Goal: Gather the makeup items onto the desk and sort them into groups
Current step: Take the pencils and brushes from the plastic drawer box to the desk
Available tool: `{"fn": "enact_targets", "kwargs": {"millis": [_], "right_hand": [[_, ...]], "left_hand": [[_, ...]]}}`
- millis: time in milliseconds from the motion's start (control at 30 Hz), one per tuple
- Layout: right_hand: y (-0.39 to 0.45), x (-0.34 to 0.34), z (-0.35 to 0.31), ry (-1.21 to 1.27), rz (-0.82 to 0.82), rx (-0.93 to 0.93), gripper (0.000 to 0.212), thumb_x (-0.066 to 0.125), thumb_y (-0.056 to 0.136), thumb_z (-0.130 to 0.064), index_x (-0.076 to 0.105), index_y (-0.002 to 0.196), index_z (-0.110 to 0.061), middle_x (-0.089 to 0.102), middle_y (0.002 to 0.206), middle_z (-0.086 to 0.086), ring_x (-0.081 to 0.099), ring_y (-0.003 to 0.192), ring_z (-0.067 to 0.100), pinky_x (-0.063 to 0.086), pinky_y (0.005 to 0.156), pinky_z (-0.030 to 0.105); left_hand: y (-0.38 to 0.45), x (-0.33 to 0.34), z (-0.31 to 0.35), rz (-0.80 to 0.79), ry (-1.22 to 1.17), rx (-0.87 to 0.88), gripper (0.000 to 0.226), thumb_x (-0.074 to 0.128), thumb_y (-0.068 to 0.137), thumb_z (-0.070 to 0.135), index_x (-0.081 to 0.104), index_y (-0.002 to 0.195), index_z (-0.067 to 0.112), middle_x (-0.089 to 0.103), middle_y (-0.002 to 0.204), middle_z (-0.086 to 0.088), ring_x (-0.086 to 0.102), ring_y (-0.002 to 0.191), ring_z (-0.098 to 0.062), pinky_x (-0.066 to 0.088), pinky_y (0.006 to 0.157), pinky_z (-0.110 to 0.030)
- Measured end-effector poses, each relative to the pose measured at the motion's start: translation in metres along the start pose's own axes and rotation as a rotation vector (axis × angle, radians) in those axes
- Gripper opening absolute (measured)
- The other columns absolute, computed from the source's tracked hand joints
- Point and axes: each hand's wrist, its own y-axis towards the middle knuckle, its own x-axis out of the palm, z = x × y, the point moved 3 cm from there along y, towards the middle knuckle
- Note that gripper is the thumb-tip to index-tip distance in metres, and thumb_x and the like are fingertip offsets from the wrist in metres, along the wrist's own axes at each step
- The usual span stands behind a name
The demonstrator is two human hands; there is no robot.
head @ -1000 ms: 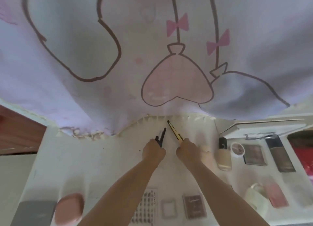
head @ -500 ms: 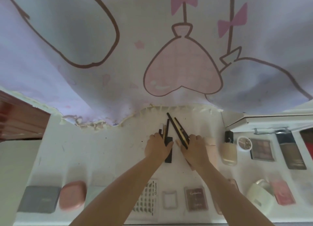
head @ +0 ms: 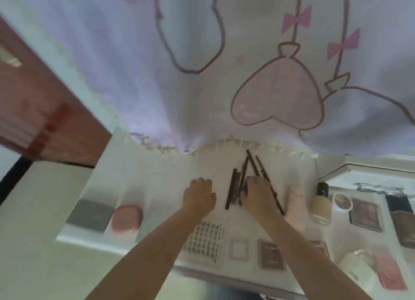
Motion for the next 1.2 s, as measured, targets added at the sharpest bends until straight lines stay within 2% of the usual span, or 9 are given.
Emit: {"fn": "enact_targets", "kwargs": {"millis": [133,267,433,533,633,833,1067,1200], "right_hand": [[-0.019,0.009,-0.104,-0.104,-0.048,-0.313,0.051,0.033,0.095,-0.036,0.028,0.139,-0.010,0.028,0.148,0.010,0.022,0.137,0.028,0.020,0.110,0.039],[-0.088,0.026,-0.234,-0.163,-0.072,-0.684,0.056,0.033,0.095,-0.041,0.020,0.143,-0.016,0.014,0.154,0.006,0.007,0.141,0.030,0.009,0.113,0.045],[-0.252,0.057,-0.393,-0.272,-0.058,-1.197,0.061,0.030,0.092,-0.050,0.016,0.144,-0.021,0.009,0.155,0.008,0.003,0.141,0.033,0.005,0.112,0.051],[-0.372,0.088,-0.456,-0.331,-0.108,-1.440,0.063,0.028,0.092,-0.052,0.011,0.145,-0.022,0.003,0.155,0.009,-0.003,0.142,0.033,0.002,0.113,0.051],[-0.494,0.125,-0.496,-0.394,-0.185,-1.675,0.064,0.030,0.092,-0.051,0.008,0.145,-0.023,0.000,0.155,0.007,-0.007,0.142,0.031,0.000,0.113,0.050],[-0.736,0.209,-0.543,-0.496,-0.304,-2.093,0.060,0.033,0.092,-0.047,0.014,0.144,-0.024,0.001,0.155,0.007,-0.005,0.142,0.031,0.002,0.112,0.051],[-1.020,0.280,-0.602,-0.473,-0.434,-2.439,0.059,0.031,0.093,-0.045,0.010,0.145,-0.025,-0.001,0.155,0.006,-0.006,0.142,0.030,0.000,0.113,0.050],[-1.169,0.301,-0.615,-0.440,-0.440,-2.623,0.061,0.033,0.093,-0.045,0.009,0.145,-0.024,-0.001,0.155,0.007,-0.006,0.142,0.030,0.000,0.113,0.050]], "left_hand": [[-0.073,-0.009,-0.084,0.178,0.065,-0.152,0.043,0.036,0.095,0.031,0.035,0.133,0.013,0.035,0.142,-0.007,0.028,0.133,-0.023,0.031,0.103,-0.036],[-0.202,0.000,-0.179,0.286,0.045,-0.454,0.051,0.029,0.097,0.037,0.018,0.144,0.019,0.011,0.155,-0.001,0.008,0.142,-0.020,0.013,0.114,-0.036],[-0.426,0.036,-0.257,0.440,-0.026,-0.897,0.054,0.035,0.095,0.038,0.018,0.144,0.022,0.009,0.155,-0.001,0.005,0.143,-0.022,0.010,0.115,-0.038],[-0.553,0.078,-0.274,0.475,-0.097,-1.158,0.054,0.037,0.095,0.037,0.018,0.143,0.021,0.009,0.155,-0.002,0.004,0.143,-0.023,0.008,0.115,-0.039],[-0.671,0.131,-0.274,0.489,-0.143,-1.409,0.055,0.039,0.094,0.036,0.020,0.142,0.017,0.012,0.154,-0.006,0.008,0.142,-0.026,0.011,0.114,-0.039],[-0.880,0.251,-0.256,0.458,-0.288,-1.882,0.054,0.041,0.093,0.037,0.026,0.138,0.011,0.017,0.151,-0.012,0.010,0.140,-0.031,0.014,0.112,-0.042],[-1.118,0.348,-0.250,0.356,-0.427,-2.281,0.053,0.040,0.094,0.036,0.026,0.138,0.011,0.018,0.150,-0.012,0.010,0.140,-0.033,0.014,0.112,-0.043],[-1.232,0.387,-0.237,0.348,-0.493,-2.460,0.051,0.041,0.093,0.038,0.029,0.135,0.012,0.021,0.149,-0.011,0.012,0.139,-0.032,0.018,0.111,-0.041]]}}
